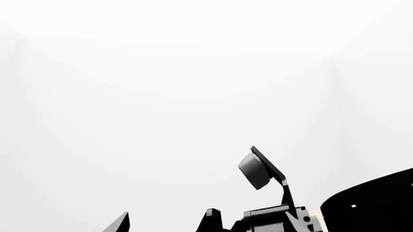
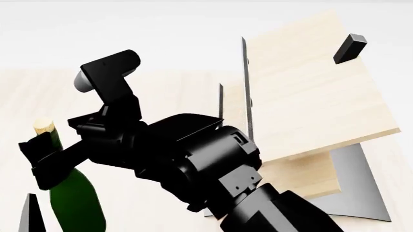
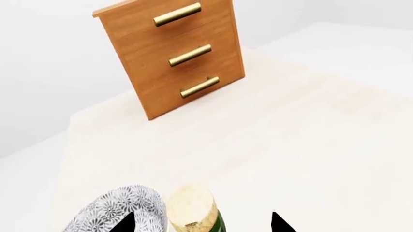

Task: Put the wine bottle on the wine rack.

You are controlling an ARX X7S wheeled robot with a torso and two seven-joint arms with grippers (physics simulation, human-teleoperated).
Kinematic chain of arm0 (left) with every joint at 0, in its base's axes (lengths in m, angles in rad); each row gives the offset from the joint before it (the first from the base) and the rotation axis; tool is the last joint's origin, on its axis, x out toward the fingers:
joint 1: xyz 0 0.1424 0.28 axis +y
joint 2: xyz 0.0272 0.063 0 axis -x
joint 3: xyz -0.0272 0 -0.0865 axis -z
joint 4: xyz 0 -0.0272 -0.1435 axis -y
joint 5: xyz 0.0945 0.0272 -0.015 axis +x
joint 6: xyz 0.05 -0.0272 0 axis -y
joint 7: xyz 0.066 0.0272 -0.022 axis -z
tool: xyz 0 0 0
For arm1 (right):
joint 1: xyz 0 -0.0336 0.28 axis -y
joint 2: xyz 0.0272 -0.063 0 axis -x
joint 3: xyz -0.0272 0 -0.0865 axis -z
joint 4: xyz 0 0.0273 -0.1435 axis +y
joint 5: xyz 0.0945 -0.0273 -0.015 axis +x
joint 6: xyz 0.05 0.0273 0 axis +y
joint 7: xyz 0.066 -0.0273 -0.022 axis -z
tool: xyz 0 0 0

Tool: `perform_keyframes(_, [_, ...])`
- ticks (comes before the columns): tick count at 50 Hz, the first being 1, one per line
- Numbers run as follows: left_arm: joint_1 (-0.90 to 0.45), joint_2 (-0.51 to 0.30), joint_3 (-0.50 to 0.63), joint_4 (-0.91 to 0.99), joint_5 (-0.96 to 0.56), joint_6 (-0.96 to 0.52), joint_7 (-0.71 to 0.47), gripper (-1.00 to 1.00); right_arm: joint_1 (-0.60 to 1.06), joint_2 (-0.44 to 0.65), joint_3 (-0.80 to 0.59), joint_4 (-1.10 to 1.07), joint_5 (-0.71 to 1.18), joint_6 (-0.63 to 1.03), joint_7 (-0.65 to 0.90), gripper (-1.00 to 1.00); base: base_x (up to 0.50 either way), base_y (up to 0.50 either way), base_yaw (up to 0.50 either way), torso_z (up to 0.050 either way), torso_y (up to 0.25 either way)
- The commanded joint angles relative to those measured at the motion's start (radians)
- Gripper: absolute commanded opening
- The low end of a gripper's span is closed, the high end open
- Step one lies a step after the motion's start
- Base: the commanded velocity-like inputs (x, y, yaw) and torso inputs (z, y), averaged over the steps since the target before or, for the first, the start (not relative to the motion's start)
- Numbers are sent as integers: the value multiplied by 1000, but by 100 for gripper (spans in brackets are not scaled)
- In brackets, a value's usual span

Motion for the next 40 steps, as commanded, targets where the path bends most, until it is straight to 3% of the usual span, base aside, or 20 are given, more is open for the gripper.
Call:
perform_keyframes(1, [0,-4,0,0,-1,1,-3,100,5,-4,-99,27,75,-94,18,100,0,0,0,0,0])
perform_keyframes(13, [-2,-5,2,-3,-1,1,-5,100,44,-4,-261,90,211,-233,43,100,0,0,0,0,0])
perform_keyframes(14, [-3,-5,2,-3,-1,1,-6,100,45,-3,-267,92,214,-240,44,-100,0,0,0,0,0])
perform_keyframes(32, [-5,-7,10,-5,2,0,-8,100,58,37,-261,54,242,-263,63,-100,0,0,0,0,0])
perform_keyframes(40, [-7,-6,15,-6,5,-1,-8,100,104,106,-192,-34,284,-279,159,-100,0,0,0,0,0])
